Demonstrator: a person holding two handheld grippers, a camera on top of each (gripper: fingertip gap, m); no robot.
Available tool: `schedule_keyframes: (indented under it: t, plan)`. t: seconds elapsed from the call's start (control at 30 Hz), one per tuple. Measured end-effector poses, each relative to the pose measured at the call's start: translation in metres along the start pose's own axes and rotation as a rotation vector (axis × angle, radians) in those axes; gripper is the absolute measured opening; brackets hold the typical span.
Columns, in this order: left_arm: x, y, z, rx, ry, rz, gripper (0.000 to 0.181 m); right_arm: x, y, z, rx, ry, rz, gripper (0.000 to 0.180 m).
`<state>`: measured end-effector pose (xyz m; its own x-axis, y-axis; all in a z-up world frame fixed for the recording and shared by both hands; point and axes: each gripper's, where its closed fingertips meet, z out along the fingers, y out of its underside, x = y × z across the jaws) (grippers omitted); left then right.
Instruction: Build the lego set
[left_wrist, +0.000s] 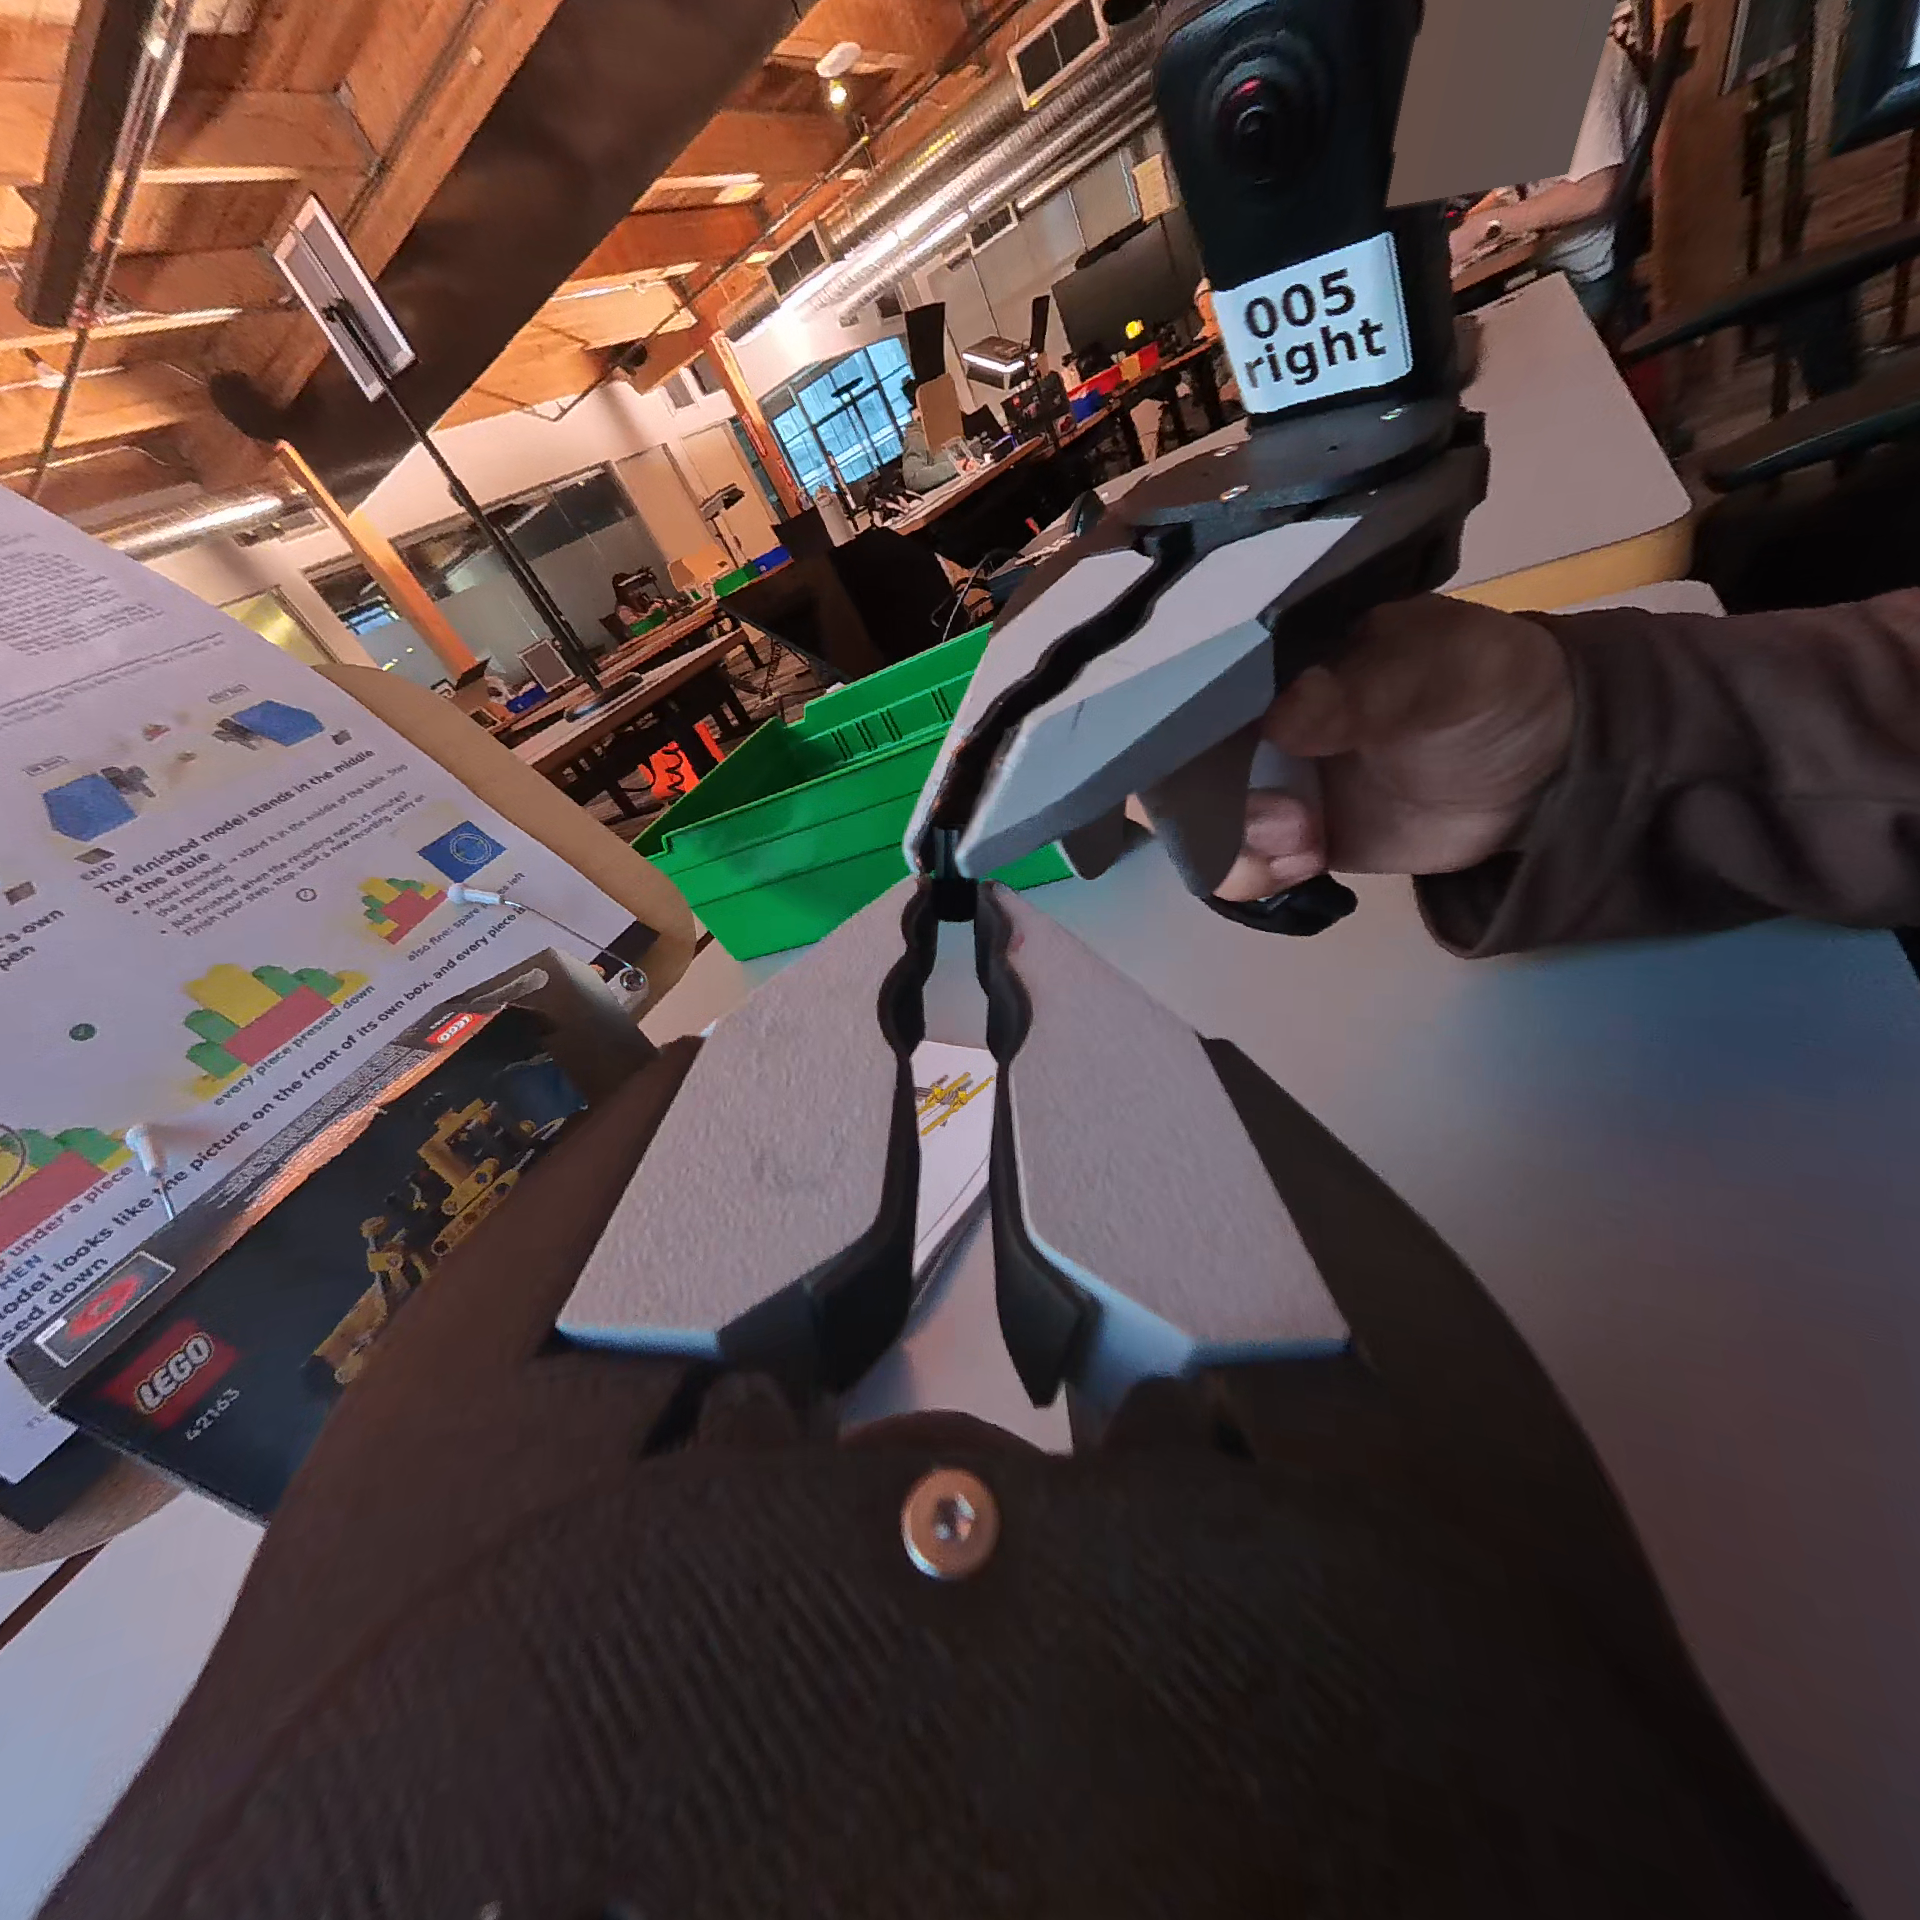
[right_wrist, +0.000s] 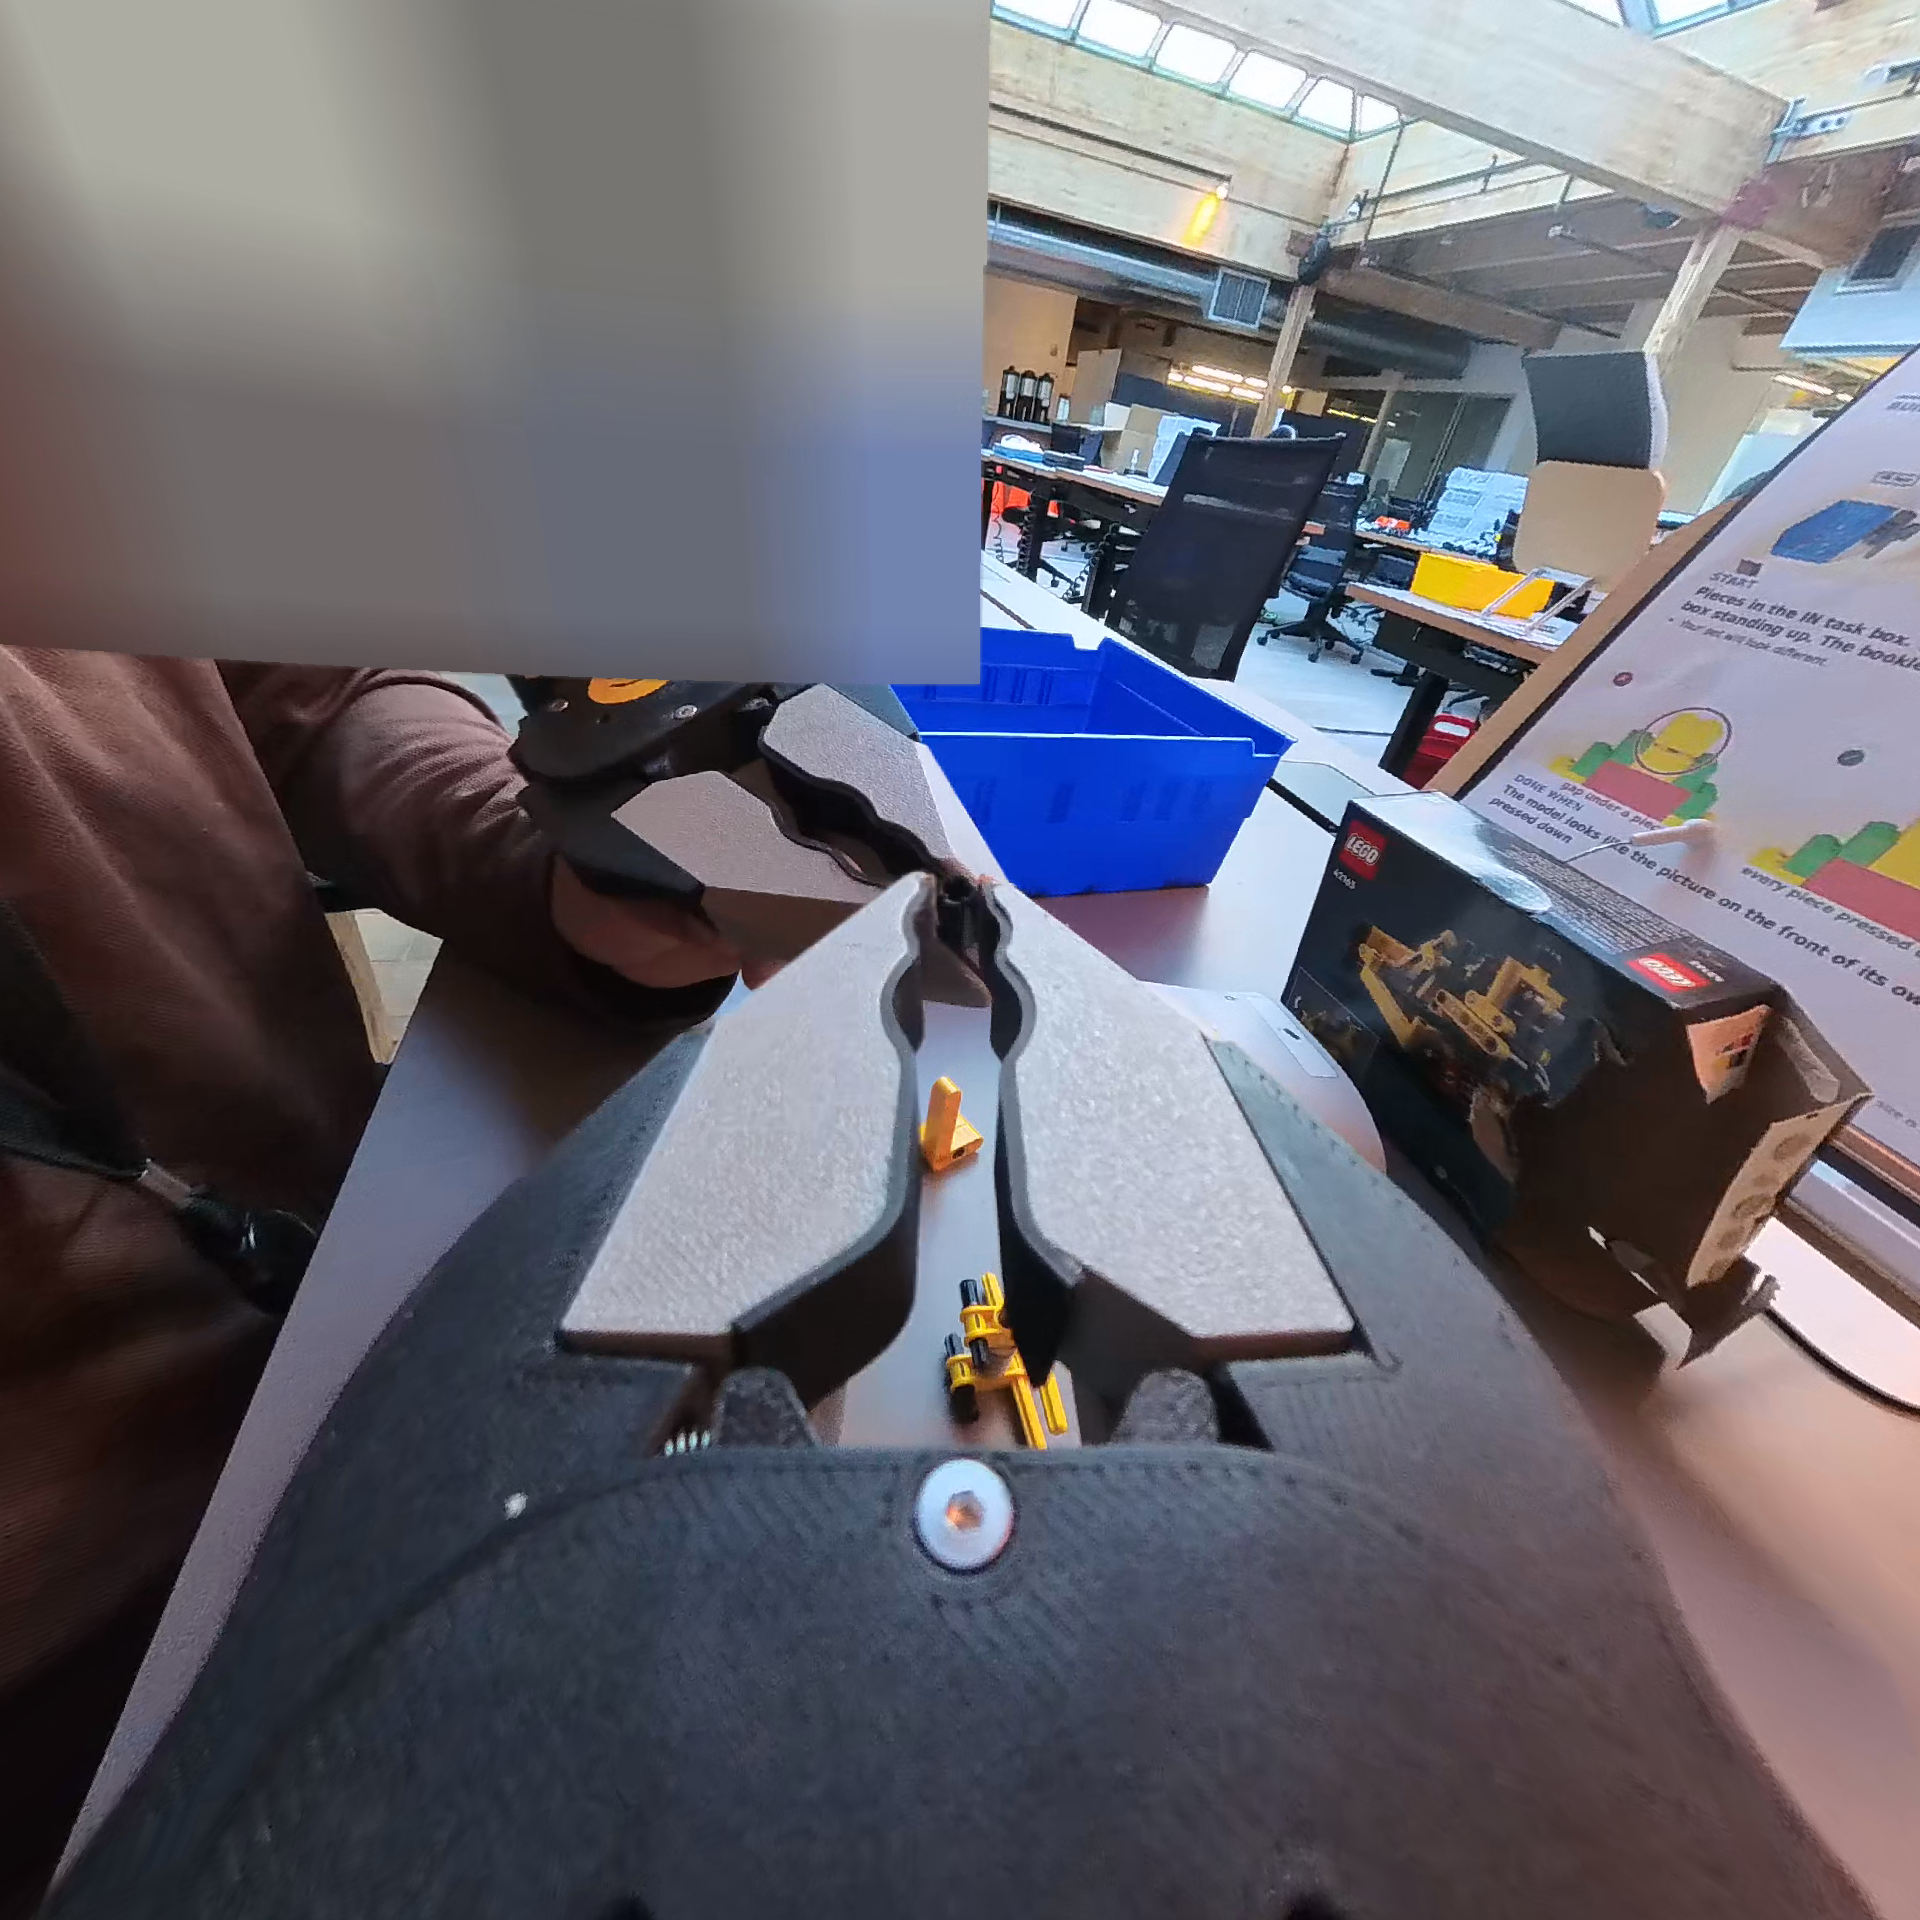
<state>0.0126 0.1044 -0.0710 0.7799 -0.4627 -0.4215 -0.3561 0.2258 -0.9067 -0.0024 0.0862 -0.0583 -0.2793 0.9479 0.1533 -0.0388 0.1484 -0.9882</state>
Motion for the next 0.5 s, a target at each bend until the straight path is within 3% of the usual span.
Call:
schedule_keyframes:
  t: [0.3,0.5]
  plan:
    - [-0.0006,0.0013,0.0012,-0.015,-0.063,0.011,0.005,0.0006,0.0019,-0.0007,-0.006,0.006,0.0,0.004]
    - [0.0069,-0.0019,-0.0069,-0.005,0.021,-0.081,0.005,-0.0083,0.0014,0.0001,0.0,-0.053,0.001,0.004]
